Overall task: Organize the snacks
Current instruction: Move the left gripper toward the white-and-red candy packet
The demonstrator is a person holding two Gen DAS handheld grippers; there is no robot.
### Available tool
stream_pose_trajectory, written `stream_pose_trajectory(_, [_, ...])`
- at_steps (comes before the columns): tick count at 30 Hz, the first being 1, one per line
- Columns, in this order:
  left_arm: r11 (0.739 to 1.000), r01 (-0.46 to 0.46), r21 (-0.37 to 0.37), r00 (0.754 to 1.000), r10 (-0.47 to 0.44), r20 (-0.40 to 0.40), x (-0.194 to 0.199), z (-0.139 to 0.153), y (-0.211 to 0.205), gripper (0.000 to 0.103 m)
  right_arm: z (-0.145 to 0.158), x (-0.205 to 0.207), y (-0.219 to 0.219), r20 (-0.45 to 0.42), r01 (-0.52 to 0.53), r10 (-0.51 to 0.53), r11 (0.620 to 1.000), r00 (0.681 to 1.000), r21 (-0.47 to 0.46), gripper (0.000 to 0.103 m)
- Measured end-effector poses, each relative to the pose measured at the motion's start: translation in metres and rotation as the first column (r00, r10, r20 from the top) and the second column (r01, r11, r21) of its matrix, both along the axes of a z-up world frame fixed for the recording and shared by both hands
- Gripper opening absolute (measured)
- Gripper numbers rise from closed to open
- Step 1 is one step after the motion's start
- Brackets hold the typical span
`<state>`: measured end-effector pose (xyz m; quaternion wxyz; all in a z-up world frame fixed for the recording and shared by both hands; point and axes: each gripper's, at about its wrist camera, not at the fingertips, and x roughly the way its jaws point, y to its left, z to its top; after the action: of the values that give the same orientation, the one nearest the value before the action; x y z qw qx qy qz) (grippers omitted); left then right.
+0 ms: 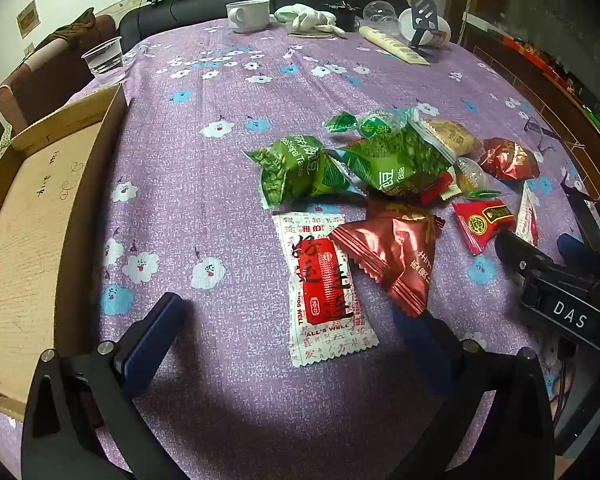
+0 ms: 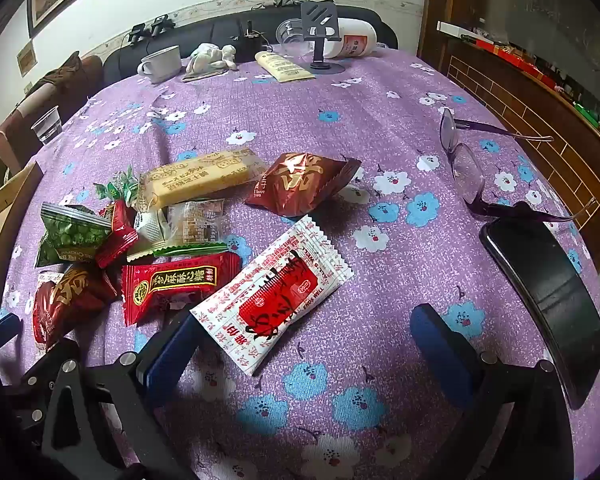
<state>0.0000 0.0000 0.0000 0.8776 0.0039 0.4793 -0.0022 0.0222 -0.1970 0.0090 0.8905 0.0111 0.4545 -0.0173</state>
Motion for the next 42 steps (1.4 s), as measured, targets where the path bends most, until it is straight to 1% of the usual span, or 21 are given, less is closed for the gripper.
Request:
stream_pose_trajectory(10, [1.000,0.001,-0.001,1.000,-0.001,-0.001,0.000,0.000,0.000,0.103,0.000,0.001,0.001,0.000,-0.002,0.002,1.000,1.000,-0.001,0.103])
stream_pose_trajectory(21, [0.997,0.074,-0.003,0.997,-0.075,-0.027,-0.006,0.003,0.001,0.103,-0.001,-0.005,0.000,-0.021,-0.089,0.089,0.996,0.996,0.004,0.103])
stream_pose_trajectory(25, [0.997,0.082,-0.006,0.996,-0.082,-0.015,-0.011,0.005,0.003,0.103,0.003,-0.007,-0.002,-0.029,-0.112,0.112,0.994,0.993,0.009,0.101])
stream_pose_trajectory(28, [0.997,0.082,-0.013,0.997,-0.082,0.004,-0.015,0.009,0.007,0.103,0.007,-0.011,-0.005,-0.025,-0.125,0.126,0.991,0.992,0.043,0.098])
stream_pose_trajectory(32, [0.996,0.083,-0.022,0.996,-0.083,0.034,-0.024,0.015,0.017,0.101,0.013,-0.014,-0.014,-0.035,-0.133,0.138,0.984,0.990,0.119,0.095])
stream_pose_trajectory(34, [0.997,0.080,-0.022,0.996,-0.079,0.048,-0.028,0.016,0.022,0.094,0.016,-0.015,-0.020,-0.039,-0.118,0.125,0.983,0.991,0.144,0.091])
stream_pose_trajectory(36, [0.996,0.082,-0.028,0.995,-0.080,0.052,-0.030,0.015,0.025,0.091,0.018,-0.015,-0.029,-0.044,-0.093,0.104,0.976,0.994,0.195,0.084])
stream_pose_trajectory(37, [0.996,0.085,-0.036,0.995,-0.083,0.052,-0.031,0.015,0.027,0.091,0.019,-0.014,-0.034,-0.054,-0.078,0.093,0.970,0.994,0.232,0.083])
stream_pose_trajectory(39, [0.995,0.086,-0.045,0.995,-0.083,0.062,-0.032,0.016,0.027,0.091,0.020,-0.011,-0.039,-0.065,-0.055,0.075,0.963,0.995,0.265,0.083])
stream_pose_trajectory(42, [0.995,0.094,-0.044,0.993,-0.091,0.072,-0.034,0.016,0.026,0.084,0.021,-0.008,-0.040,-0.075,-0.035,0.059,0.957,0.995,0.288,0.083])
